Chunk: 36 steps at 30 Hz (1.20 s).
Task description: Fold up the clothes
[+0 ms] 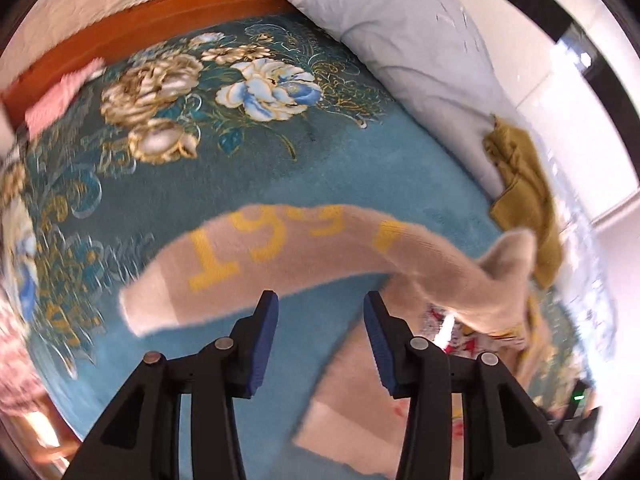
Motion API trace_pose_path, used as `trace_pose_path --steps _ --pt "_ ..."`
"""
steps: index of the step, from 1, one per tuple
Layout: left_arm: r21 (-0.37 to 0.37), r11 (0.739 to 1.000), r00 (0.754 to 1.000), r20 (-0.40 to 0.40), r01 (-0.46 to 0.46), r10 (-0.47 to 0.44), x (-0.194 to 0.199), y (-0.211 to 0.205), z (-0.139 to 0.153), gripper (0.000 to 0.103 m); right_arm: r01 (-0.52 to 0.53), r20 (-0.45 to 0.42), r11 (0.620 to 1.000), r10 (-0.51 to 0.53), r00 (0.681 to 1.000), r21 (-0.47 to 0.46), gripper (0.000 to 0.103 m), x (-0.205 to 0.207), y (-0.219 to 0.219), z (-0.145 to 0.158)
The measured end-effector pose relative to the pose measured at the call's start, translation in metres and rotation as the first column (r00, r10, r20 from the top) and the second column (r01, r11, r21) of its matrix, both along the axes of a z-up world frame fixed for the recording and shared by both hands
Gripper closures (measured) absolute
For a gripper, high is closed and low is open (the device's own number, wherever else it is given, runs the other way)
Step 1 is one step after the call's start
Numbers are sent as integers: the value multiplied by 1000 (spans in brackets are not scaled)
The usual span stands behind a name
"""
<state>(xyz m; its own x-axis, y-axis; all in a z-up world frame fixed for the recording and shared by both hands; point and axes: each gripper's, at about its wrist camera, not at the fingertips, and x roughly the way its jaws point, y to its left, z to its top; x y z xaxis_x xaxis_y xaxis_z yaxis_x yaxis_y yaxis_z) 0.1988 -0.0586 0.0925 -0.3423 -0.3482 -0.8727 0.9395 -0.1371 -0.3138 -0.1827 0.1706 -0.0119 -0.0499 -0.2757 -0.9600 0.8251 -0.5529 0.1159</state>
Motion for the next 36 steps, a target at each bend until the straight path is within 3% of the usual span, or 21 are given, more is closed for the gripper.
trace_pose_path --steps 3,5,7,9,12,15,21,26,30,36 --pt "17 999 996 -86 -37 38 1 20 4 53 49 24 999 -48 999 -15 48 -9 5 0" --pt "29 998 991 -120 -47 50 -4 34 3 51 95 62 995 -93 994 -30 57 -17 10 -2" --pt "49 998 988 -146 -42 49 -13 48 -2 51 138 80 990 -135 988 -35 86 -26 16 -1" --pt "82 996 987 -160 -19 32 -25 62 -10 50 184 133 981 -175 975 -56 93 -36 25 2" --pt "118 993 985 -173 13 7 -39 79 -21 50 224 203 969 -199 959 -108 94 -51 42 20" --pt "134 991 978 -209 25 4 -47 91 -27 50 255 216 949 -213 953 -187 94 -73 65 54" --pt "160 986 975 -222 48 -11 -62 107 -38 50 442 298 843 -356 886 -308 94 -126 108 104" --pt "172 985 975 -224 24 16 -58 113 -46 50 555 297 777 -477 827 -297 94 -170 133 111" --pt "192 981 967 -248 -14 62 -48 114 -50 50 630 293 733 -563 773 -256 94 -195 154 101" --pt "228 972 961 -255 -49 108 -39 114 -60 44 636 266 738 -582 769 -225 94 -210 159 87"
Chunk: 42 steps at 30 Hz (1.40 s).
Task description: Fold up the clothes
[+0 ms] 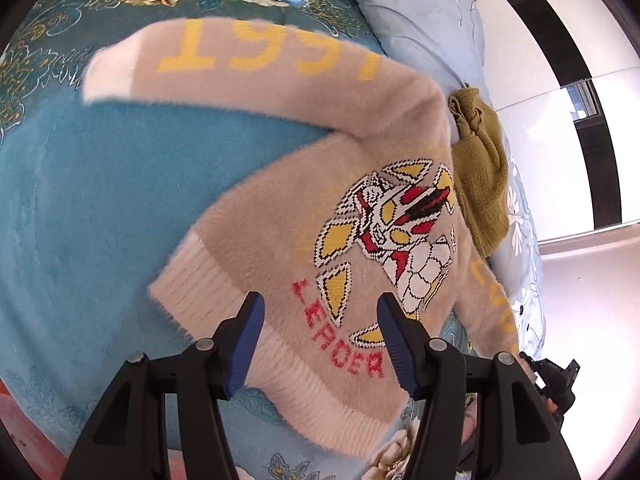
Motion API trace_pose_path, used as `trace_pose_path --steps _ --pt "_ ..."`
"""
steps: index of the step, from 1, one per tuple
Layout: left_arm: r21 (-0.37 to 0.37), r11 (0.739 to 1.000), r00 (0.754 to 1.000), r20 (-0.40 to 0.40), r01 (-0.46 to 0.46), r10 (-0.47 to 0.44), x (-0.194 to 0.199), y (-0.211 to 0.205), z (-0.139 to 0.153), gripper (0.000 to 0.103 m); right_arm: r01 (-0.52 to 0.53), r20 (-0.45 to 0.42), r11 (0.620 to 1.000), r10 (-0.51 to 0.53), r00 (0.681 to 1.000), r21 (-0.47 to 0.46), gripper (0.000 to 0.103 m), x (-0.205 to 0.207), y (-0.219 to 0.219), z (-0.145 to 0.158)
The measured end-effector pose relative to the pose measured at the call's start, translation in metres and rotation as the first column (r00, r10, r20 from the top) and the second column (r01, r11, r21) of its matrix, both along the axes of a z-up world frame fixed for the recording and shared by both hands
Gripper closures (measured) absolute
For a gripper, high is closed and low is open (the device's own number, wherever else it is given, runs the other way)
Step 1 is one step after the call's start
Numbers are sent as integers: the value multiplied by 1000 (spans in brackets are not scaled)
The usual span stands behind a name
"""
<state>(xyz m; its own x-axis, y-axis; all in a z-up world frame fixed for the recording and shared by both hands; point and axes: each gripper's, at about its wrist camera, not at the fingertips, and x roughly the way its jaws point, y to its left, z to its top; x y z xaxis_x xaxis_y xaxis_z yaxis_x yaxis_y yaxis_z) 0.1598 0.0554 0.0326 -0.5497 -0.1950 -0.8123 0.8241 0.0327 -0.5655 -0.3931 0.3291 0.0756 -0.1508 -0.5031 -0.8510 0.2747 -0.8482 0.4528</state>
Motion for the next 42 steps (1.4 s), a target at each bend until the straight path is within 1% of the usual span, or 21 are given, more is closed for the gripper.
trace_pose_path --steps 3,4,7,8,9,10,11,12,13,15,17,19,20,22,23,25,28,31,36,38,42 --pt "1 1000 1000 3 -3 3 1 1 -1 43 -26 -29 999 27 999 33 93 0 -6 2" --pt "3 1000 1000 3 -3 3 2 1 -1 43 -31 -32 999 31 999 28 90 -1 -8 4" --pt "7 1000 1000 3 2 -2 2 -4 -5 43 -43 -59 999 44 997 11 90 -2 -12 19" --pt "11 1000 1000 2 1 -1 3 -7 -5 43 -50 -73 999 50 996 7 88 -3 -14 25" --pt "15 1000 1000 2 -1 1 3 -9 -5 42 -54 -89 999 54 995 2 80 -2 -15 31" --pt "14 1000 1000 7 -4 4 5 -12 -5 42 -54 -109 999 54 993 -3 68 -1 -15 38" --pt "11 1000 1000 18 -8 8 5 -16 -4 41 -56 -129 998 55 990 -9 63 1 -16 46" --pt "8 1000 1000 29 -12 11 5 -20 -4 39 -63 -148 998 60 987 -18 54 6 -18 52" --pt "8 1000 999 47 -17 17 7 -25 -4 38 -78 -161 996 72 984 -31 52 13 -20 57" --pt "15 999 997 75 -32 31 10 -36 -5 36 -151 -148 985 138 979 -80 52 35 -29 59" --pt "45 998 995 90 -41 37 13 -48 -10 36 -223 -95 966 212 973 -132 49 61 -40 45" --pt "74 996 994 102 -44 36 15 -58 -17 36 -275 -2 946 279 960 -175 47 94 -53 16" --pt "81 996 993 113 -37 28 15 -62 -21 36 -297 46 935 311 949 -194 47 111 -60 0" --pt "102 995 993 121 -11 -2 14 -67 -29 36 -333 150 921 365 919 -203 47 148 -74 -41" --pt "117 993 992 121 8 -22 13 -70 -34 36 -336 183 920 372 910 -200 47 162 -79 -56" --pt "147 989 994 97 29 -43 13 -76 -46 35 -306 249 929 353 902 -209 47 183 -84 -84" --pt "170 985 999 46 10 -18 18 -82 -60 35 -225 323 949 289 901 -221 47 200 -85 -112" --pt "179 984 1000 21 -1 -3 22 -87 -72 35 -201 346 955 268 899 -217 47 205 -87 -123" --pt "182 983 999 32 -5 -1 12 -93 -84 35 -233 329 954 284 900 -186 47 207 -97 -126" --pt "187 982 1000 4 6 -7 9 -94 -88 35 -244 324 952 293 899 -183 46 210 -101 -126" --pt "192 981 1000 -9 18 -16 5 -94 -92 37 -244 313 954 289 905 -175 46 214 -105 -127"
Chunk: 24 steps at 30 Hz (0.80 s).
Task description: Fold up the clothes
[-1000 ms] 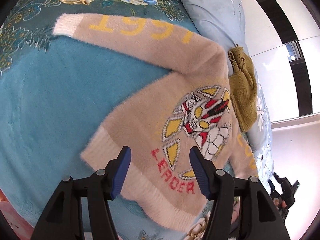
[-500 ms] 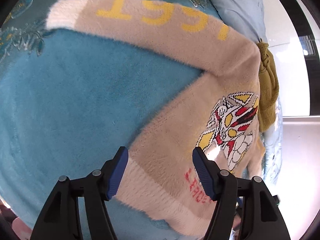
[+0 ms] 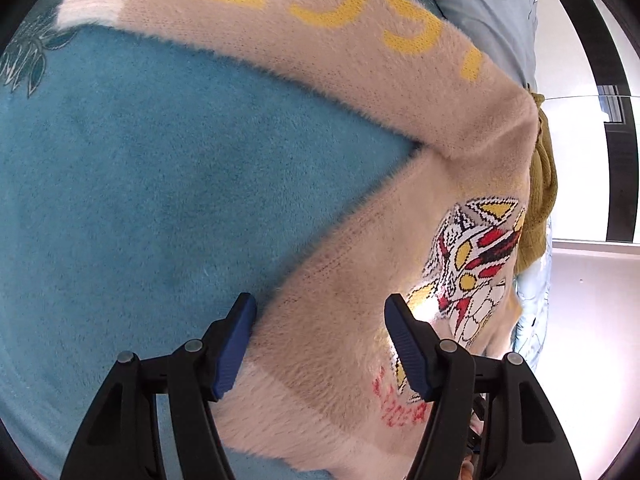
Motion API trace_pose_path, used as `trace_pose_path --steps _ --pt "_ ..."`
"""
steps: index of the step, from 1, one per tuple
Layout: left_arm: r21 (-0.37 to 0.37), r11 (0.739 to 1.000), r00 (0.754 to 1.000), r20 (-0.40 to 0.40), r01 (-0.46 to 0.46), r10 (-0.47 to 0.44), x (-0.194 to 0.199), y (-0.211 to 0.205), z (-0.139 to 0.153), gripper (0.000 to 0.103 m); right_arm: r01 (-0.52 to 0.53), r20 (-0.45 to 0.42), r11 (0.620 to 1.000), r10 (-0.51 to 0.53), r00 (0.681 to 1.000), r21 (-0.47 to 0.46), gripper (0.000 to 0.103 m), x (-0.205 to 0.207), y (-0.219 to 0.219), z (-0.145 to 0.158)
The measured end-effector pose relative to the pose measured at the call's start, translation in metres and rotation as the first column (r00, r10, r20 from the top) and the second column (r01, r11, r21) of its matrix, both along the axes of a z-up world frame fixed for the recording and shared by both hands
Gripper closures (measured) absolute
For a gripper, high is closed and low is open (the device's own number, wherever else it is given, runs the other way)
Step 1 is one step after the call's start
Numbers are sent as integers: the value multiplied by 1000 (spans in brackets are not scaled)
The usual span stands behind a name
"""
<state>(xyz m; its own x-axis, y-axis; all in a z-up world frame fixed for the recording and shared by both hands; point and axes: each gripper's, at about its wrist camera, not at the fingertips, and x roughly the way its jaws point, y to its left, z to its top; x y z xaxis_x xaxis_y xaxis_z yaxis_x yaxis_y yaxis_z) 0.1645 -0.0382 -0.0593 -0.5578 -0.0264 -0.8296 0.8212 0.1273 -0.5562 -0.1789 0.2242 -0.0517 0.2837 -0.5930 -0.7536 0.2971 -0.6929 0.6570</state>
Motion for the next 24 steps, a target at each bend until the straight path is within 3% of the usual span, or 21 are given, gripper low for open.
trace_pose_path --steps 4,9,13,14,15,20,24 --pt "7 1000 1000 -22 -23 23 1 4 -3 42 17 20 1000 -17 1000 -9 46 0 2 -2" --pt "51 994 994 -42 -96 98 13 11 -11 70 25 42 1000 -24 999 -16 46 6 9 -3" --pt "94 984 985 -67 -154 161 27 16 -18 78 14 54 1000 -13 998 -18 46 13 15 -4" --pt "97 982 983 -71 -161 168 31 19 -19 85 15 56 1000 -14 998 -18 46 14 15 -4" --pt "93 983 984 -62 -159 165 31 20 -18 90 19 57 1000 -18 998 -17 46 14 15 -4" --pt "20 995 995 34 -97 97 18 21 8 93 25 41 1000 -25 999 -2 49 15 14 0" --pt "-14 998 994 90 -53 54 14 26 30 93 2 33 1000 -3 999 14 77 20 12 5"
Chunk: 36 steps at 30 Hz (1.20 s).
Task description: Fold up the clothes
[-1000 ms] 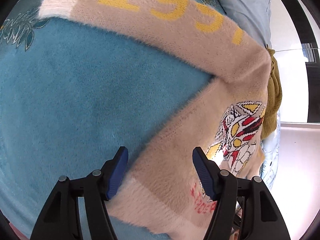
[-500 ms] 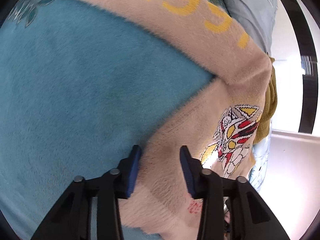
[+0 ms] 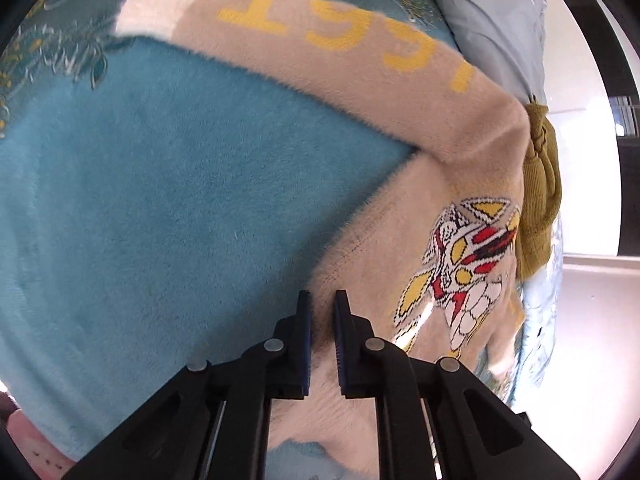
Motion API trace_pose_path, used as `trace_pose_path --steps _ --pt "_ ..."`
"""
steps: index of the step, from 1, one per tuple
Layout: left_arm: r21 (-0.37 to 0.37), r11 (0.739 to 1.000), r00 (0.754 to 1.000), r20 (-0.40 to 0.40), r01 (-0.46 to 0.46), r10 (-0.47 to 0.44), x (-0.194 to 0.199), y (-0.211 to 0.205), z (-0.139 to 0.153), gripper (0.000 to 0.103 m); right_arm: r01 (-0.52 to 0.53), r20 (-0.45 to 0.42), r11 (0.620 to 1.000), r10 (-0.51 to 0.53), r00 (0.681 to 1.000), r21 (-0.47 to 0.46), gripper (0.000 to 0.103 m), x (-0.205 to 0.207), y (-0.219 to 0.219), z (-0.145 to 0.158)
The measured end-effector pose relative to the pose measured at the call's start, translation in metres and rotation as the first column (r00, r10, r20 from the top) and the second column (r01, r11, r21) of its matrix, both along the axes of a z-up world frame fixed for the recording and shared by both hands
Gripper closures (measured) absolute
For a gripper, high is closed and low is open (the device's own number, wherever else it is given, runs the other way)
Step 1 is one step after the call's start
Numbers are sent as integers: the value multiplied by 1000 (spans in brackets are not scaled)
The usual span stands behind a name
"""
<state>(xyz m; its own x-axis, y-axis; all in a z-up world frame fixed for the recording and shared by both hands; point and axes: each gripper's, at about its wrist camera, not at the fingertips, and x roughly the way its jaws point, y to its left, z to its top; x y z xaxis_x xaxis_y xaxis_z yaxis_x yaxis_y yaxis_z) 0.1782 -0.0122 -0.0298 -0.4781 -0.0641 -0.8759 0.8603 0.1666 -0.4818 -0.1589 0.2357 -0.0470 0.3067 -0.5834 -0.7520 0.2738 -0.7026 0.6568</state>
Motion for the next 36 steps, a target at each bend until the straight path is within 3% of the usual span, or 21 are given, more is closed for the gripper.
trace_pose_path --steps 3,10,19,26,30,34,35,36 --pt "-1 999 998 45 32 -32 -2 7 9 93 -42 -28 999 41 999 -8 89 3 -3 12" --pt "31 998 996 68 55 -57 -23 25 21 94 -116 -83 993 115 990 -9 91 10 -2 35" --pt "60 997 991 122 56 -63 -39 25 44 94 -143 -88 990 142 986 4 92 15 37 40" --pt "-41 999 999 34 -15 16 -31 18 63 93 -162 -94 987 160 983 -19 88 17 36 42" --pt "-42 994 995 3 -101 101 -18 15 70 89 -170 -127 985 164 978 -41 88 7 35 55" --pt "-96 982 985 -67 -162 156 -4 26 81 88 -91 -199 993 75 977 -75 88 -27 41 74" --pt "-108 978 982 -85 -178 169 0 29 84 83 -53 -215 995 34 976 -83 88 -40 44 79" --pt "-135 973 979 -110 -185 171 -5 29 88 71 -13 -233 996 -9 972 -91 88 -54 47 85"
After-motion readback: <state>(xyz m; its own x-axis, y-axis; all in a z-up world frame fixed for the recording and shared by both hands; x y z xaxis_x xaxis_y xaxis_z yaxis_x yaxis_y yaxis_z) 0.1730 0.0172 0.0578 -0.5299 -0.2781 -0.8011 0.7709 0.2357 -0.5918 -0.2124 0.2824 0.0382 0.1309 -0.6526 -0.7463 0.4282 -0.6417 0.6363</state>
